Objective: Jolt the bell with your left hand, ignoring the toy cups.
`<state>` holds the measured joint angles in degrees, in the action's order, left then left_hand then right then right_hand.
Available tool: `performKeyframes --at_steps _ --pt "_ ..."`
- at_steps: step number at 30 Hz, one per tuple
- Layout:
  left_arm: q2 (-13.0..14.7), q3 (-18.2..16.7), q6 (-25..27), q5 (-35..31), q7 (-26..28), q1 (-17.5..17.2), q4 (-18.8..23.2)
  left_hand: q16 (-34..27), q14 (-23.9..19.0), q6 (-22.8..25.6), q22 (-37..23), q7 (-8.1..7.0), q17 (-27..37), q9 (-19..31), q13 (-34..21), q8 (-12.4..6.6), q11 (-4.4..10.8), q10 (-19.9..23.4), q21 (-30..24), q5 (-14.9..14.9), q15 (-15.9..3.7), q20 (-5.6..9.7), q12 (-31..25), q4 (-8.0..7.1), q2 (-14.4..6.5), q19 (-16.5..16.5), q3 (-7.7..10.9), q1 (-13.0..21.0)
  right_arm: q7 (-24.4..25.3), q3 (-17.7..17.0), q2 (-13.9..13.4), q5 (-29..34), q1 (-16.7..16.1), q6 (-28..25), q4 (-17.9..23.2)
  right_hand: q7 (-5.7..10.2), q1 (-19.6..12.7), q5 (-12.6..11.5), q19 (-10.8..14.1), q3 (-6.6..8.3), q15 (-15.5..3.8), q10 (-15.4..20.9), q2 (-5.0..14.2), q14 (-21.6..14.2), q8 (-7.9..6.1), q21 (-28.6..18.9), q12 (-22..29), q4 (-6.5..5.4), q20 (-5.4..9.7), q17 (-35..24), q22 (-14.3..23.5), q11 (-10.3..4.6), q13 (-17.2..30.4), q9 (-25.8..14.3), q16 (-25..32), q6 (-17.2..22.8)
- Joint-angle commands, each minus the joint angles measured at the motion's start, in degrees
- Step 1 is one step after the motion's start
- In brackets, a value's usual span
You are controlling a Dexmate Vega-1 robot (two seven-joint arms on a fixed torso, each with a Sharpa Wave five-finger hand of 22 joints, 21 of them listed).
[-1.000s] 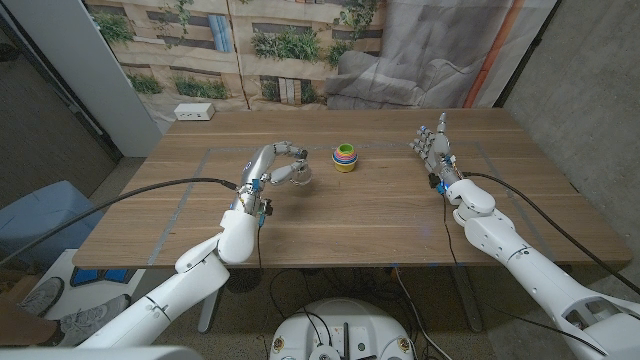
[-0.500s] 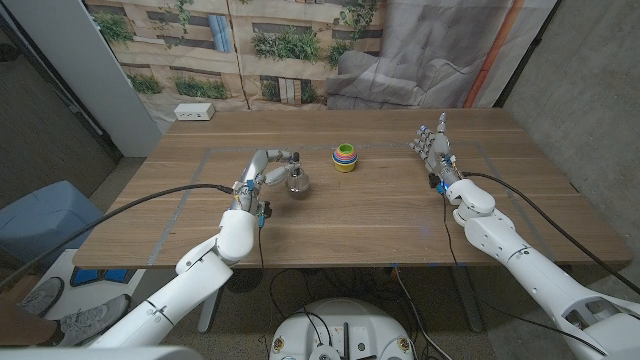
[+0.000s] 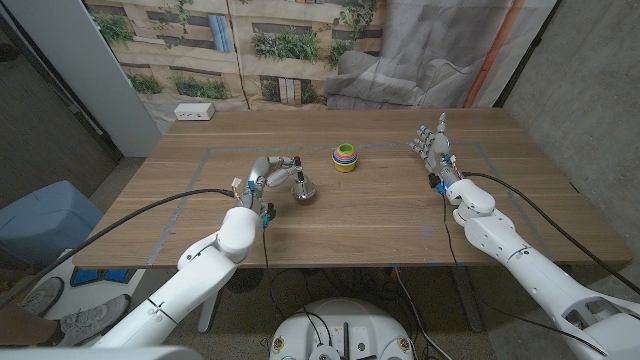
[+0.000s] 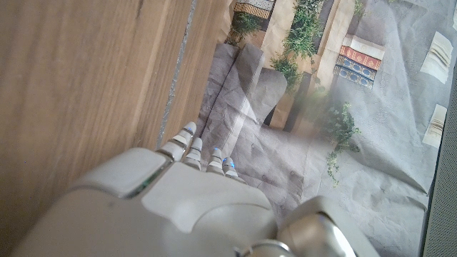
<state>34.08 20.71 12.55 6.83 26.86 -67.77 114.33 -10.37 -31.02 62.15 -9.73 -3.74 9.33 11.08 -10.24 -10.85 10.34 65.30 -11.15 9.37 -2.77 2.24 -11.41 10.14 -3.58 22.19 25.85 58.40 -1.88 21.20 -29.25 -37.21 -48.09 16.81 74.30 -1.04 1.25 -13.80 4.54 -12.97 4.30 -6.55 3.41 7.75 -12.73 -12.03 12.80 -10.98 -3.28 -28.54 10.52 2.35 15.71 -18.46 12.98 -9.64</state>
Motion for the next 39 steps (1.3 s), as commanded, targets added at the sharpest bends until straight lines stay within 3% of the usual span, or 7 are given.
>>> performKeyframes --at_steps 1,10,20,26,31,39 --pt "0.35 0.55 4.71 7.85 -0.78 1.00 2.07 0.08 -0.26 1.16 -0.12 1.30 0.17 0.07 -0.30 -0.25 2.44 2.90 -0.11 0.36 -8.67 0.09 0.13 -0.15 -0.62 0.05 -0.35 0.31 -0.01 0.00 0.01 0.00 -0.01 0.01 -0.01 0.17 0.14 -0.46 0.38 -0.40 -0.21 -0.27 5.95 0.31 -0.28 -0.30 0.30 0.05 -0.09 -0.09 0.18 0.02 0.11 -0.22 0.43 -3.12" --pt "0.41 0.21 7.79 14.12 -0.88 1.28 3.59 0.09 -0.25 1.13 -0.13 1.34 0.16 0.09 -0.31 -0.22 2.42 3.08 -0.10 0.40 -8.70 0.03 0.10 -0.15 -0.77 0.04 -0.49 0.43 0.02 0.01 0.02 0.02 0.01 -0.01 0.00 0.15 0.14 -0.45 0.38 -0.41 -0.21 -0.23 5.95 0.33 -0.26 -0.30 0.31 0.04 -0.10 -0.09 0.18 0.08 0.11 -0.21 0.42 -3.15" --pt "1.97 0.92 7.95 15.61 0.55 1.55 4.90 0.08 -0.31 1.25 -0.13 1.52 0.16 0.11 -0.31 -0.25 2.41 3.18 -0.12 0.44 -8.64 -0.06 0.11 -0.15 -0.89 0.11 -0.68 0.55 0.26 0.00 0.08 0.10 0.01 -0.01 0.01 0.11 0.14 -0.46 0.39 -0.40 -0.19 -0.19 5.96 0.37 -0.27 -0.30 0.32 0.04 -0.09 -0.09 0.18 0.09 0.11 -0.21 0.41 -3.14" --pt "3.50 2.34 5.88 12.47 1.70 2.16 4.78 0.04 -0.41 1.21 -0.13 1.48 0.17 0.12 -0.31 -0.22 2.41 3.21 -0.16 0.46 -8.61 -0.14 0.12 -0.17 -0.98 0.23 -0.80 0.59 0.00 0.01 0.02 0.01 0.02 0.00 -0.02 0.05 0.14 -0.46 0.39 -0.40 -0.17 -0.21 5.96 0.32 -0.24 -0.30 0.31 0.04 -0.10 -0.09 0.18 0.03 0.10 -0.21 0.43 -3.21" --pt "5.23 4.60 0.53 4.63 3.40 3.04 3.39 0.02 -0.50 1.19 -0.13 1.50 0.19 0.12 -0.31 -0.20 2.40 3.18 -0.19 0.47 -8.62 -0.25 0.16 -0.18 -1.05 0.33 -0.89 0.64 -0.01 -0.01 0.01 0.00 -0.02 0.01 0.00 0.16 0.14 -0.46 0.37 -0.40 -0.27 -0.24 5.96 0.35 -0.24 -0.29 0.30 0.05 -0.11 -0.09 0.18 0.03 0.10 -0.21 0.42 -3.22" --pt "5.52 6.16 -4.98 -3.14 4.51 3.84 0.91 0.00 -0.59 1.04 -0.14 1.08 0.19 0.14 -0.30 -0.14 2.42 3.11 -0.21 0.46 -8.64 -0.29 0.21 -0.19 -1.09 0.42 -1.09 0.67 -0.03 -0.01 0.01 0.00 -0.02 0.04 -0.03 0.09 0.14 -0.46 0.41 -0.40 -0.26 -0.19 5.96 0.36 -0.28 -0.30 0.32 0.05 -0.09 -0.09 0.18 0.11 0.10 -0.21 0.42 -3.11"
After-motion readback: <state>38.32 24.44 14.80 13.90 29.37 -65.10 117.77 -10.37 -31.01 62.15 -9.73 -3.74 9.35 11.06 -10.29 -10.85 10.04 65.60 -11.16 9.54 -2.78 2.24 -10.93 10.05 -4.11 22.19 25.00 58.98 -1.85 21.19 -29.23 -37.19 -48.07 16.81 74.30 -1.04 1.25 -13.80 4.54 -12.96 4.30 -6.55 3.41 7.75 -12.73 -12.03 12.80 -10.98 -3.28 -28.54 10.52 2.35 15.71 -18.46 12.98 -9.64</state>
